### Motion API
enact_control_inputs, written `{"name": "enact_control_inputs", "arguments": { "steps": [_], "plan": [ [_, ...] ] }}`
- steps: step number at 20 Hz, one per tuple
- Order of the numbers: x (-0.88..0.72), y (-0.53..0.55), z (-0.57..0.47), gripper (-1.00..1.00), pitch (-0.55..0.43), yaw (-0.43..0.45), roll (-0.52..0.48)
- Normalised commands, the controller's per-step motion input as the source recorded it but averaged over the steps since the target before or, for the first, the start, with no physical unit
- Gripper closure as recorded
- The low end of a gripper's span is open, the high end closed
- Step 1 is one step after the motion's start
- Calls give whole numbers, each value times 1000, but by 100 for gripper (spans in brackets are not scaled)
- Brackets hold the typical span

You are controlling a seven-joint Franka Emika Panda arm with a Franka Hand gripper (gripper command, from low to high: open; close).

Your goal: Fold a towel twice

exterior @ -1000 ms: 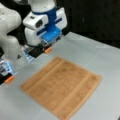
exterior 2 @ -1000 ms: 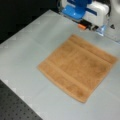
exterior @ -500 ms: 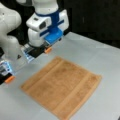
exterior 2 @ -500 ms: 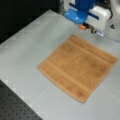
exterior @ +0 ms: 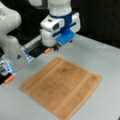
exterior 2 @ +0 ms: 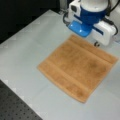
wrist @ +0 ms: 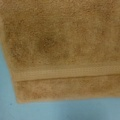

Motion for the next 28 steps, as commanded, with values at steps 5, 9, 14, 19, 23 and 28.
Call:
{"name": "enact_control_inputs", "arguments": {
  "steps": [5, 9, 14, 19, 23, 28],
  "plan": [
    [432, 248, 46, -100, 208, -227, -83],
    [371, 214, -32, -100, 229, -187, -150],
    [384, 239, -48, -100, 228, -130, -184],
    [516, 337, -82, -100, 179, -34, -210],
    [653, 315, -112, -100, 182, 66, -187],
    [760, 273, -138, -100, 155, 52, -180]
  ]
}}
